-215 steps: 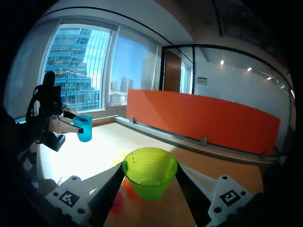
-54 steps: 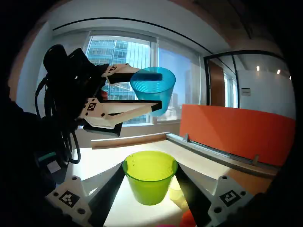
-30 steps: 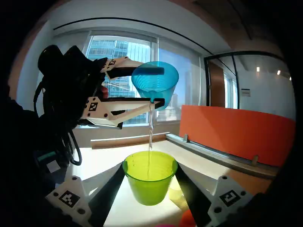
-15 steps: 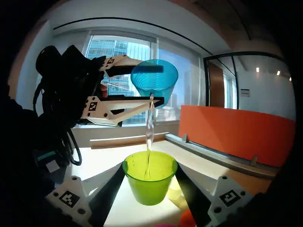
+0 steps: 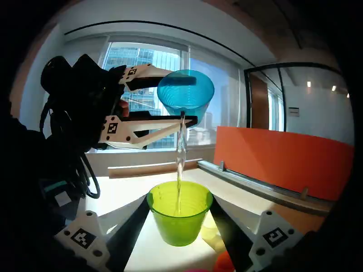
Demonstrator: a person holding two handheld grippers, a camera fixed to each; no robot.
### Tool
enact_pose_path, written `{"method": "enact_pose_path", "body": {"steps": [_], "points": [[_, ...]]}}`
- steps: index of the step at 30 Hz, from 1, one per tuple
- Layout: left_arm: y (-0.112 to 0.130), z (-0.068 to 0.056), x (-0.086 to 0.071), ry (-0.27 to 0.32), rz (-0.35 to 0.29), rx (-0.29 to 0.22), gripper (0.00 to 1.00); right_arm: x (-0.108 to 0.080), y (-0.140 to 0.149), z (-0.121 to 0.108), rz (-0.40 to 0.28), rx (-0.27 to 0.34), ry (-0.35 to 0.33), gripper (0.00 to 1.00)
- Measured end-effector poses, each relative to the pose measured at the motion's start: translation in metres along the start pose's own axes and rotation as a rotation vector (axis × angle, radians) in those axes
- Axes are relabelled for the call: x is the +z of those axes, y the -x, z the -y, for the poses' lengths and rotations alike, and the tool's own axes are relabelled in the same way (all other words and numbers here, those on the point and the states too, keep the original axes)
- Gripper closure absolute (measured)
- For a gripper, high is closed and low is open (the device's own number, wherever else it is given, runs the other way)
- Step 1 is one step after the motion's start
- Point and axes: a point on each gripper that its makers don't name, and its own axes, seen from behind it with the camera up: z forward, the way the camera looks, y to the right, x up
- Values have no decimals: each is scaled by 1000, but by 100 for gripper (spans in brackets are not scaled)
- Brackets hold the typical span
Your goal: Pour water
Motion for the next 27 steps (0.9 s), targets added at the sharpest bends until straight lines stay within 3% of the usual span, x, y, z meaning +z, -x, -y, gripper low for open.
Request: {"method": "enact_pose_path", "body": {"steps": [27], "points": [[-8,5,-2,-4,-15,72,16,-1,-3,-2,-4,-5,4,8]]}}
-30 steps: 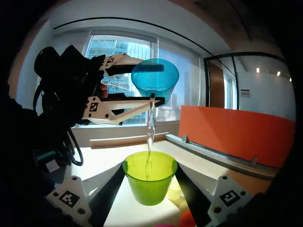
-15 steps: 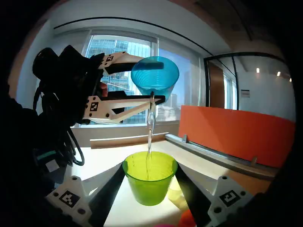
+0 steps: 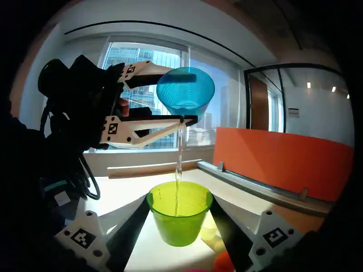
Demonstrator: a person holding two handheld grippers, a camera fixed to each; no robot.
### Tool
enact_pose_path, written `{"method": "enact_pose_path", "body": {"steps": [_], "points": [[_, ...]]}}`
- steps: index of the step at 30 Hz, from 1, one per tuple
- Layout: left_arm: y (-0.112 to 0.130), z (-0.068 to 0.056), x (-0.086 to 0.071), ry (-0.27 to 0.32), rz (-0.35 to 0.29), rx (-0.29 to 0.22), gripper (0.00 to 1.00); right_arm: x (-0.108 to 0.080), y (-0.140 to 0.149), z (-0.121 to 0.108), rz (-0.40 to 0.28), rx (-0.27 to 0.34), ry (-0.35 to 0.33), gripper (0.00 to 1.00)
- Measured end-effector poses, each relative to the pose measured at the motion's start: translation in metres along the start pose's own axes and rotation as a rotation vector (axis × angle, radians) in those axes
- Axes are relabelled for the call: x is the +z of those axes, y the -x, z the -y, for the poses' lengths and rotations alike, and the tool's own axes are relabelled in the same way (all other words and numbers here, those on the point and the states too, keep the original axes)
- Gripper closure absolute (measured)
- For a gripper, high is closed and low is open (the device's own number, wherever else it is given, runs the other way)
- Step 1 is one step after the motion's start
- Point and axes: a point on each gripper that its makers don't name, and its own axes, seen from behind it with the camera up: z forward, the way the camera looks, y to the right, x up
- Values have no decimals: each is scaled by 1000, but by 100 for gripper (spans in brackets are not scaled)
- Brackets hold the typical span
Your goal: Pour water
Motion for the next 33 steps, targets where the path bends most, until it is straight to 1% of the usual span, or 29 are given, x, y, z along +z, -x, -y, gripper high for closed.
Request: {"method": "enact_pose_path", "body": {"steps": [8,17,24,29,33], "points": [[-4,-1,0,3,-2,33,16,-1,1,-1,-3,0,3,8],[-6,-2,1,14,-7,52,16,-2,0,-4,-6,2,7,8],[-8,0,3,13,-10,80,16,-2,-1,-4,-7,1,7,8],[-9,2,3,14,-13,96,16,-3,0,-5,-8,0,8,8],[-9,4,2,12,-13,118,16,-3,0,-5,-7,0,8,8]]}}
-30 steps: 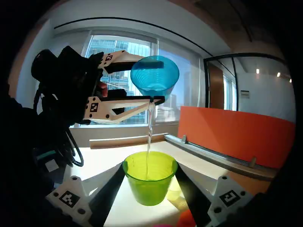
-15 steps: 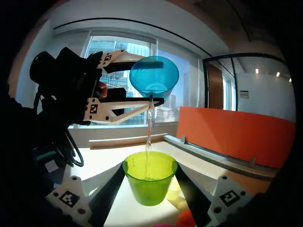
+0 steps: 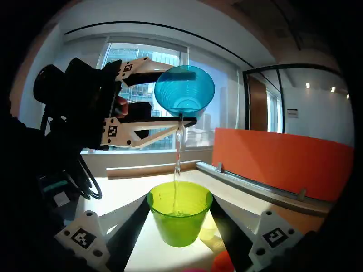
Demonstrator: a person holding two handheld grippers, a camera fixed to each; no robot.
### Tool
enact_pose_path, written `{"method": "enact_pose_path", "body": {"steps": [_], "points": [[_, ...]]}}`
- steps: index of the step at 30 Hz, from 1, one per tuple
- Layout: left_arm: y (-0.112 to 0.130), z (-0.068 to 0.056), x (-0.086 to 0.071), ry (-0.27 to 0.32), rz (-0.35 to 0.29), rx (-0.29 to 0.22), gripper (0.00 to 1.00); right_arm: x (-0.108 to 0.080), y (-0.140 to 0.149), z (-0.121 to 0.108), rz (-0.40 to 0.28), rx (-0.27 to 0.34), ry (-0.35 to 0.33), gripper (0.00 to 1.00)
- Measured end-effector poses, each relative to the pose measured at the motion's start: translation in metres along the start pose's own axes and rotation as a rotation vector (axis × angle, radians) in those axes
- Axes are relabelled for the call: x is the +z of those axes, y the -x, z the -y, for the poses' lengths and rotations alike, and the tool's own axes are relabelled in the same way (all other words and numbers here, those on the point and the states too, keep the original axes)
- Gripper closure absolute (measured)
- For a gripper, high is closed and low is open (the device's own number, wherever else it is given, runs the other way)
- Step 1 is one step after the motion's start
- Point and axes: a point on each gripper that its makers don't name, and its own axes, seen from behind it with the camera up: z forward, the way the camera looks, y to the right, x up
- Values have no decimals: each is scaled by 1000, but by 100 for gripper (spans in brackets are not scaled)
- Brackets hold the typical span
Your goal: Pour water
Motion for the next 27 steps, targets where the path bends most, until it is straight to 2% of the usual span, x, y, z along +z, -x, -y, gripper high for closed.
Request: {"method": "enact_pose_path", "body": {"steps": [14,27], "points": [[-5,1,1,-6,-3,66,16,0,-1,0,-1,-1,1,8],[-9,-6,8,-11,-9,113,16,-2,1,0,-1,1,3,8]]}}
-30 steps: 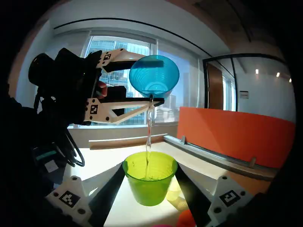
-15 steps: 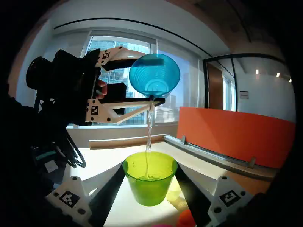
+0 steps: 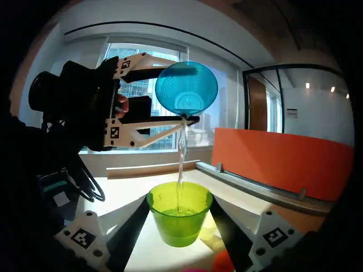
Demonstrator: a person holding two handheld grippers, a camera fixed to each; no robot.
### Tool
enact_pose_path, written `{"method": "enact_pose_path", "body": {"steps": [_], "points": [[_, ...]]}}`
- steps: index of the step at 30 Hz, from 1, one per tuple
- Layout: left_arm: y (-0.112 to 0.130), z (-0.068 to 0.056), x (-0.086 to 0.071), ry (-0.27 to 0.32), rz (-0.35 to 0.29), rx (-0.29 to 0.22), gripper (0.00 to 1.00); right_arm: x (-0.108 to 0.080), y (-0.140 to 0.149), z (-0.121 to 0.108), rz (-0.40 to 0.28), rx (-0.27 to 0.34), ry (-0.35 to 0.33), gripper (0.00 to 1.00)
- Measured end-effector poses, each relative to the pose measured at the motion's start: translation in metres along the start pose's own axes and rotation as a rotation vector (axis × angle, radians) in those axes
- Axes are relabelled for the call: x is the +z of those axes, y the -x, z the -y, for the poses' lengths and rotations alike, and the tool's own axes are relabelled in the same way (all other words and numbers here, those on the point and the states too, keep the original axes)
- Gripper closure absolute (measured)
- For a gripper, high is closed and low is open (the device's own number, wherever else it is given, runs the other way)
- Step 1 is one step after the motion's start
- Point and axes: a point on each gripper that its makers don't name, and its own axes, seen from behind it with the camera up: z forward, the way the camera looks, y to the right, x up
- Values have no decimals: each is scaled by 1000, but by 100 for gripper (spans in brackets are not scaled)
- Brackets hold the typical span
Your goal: Pour water
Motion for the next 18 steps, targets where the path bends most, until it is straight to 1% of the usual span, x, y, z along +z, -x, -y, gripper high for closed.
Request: {"method": "enact_pose_path", "body": {"steps": [5,18], "points": [[0,1,1,-8,1,36,16,0,-1,-1,-1,2,1,8],[-4,7,-1,-27,-9,102,16,1,1,-3,-4,2,3,8]]}}
